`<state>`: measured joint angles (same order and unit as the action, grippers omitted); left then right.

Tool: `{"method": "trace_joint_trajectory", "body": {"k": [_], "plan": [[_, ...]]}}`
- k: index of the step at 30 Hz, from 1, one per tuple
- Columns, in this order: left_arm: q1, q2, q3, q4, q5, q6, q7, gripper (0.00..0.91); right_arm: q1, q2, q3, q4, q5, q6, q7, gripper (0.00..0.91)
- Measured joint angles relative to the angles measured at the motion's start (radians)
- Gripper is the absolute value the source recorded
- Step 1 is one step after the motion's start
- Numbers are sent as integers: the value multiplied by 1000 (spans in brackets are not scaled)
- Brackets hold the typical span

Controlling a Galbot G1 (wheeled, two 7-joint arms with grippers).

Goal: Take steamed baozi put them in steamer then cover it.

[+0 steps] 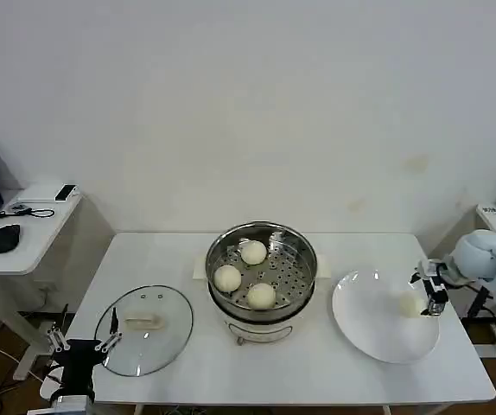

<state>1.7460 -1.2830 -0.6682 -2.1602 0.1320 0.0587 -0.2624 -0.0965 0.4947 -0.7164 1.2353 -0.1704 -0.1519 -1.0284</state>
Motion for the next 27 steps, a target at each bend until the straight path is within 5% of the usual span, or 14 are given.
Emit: {"method": "trace_joint_trajectory", "body": {"k": [27], "plan": [[4, -6, 0, -3, -1, 0, -1, 907, -64, 88, 67, -128, -47, 11, 6, 766]]}}
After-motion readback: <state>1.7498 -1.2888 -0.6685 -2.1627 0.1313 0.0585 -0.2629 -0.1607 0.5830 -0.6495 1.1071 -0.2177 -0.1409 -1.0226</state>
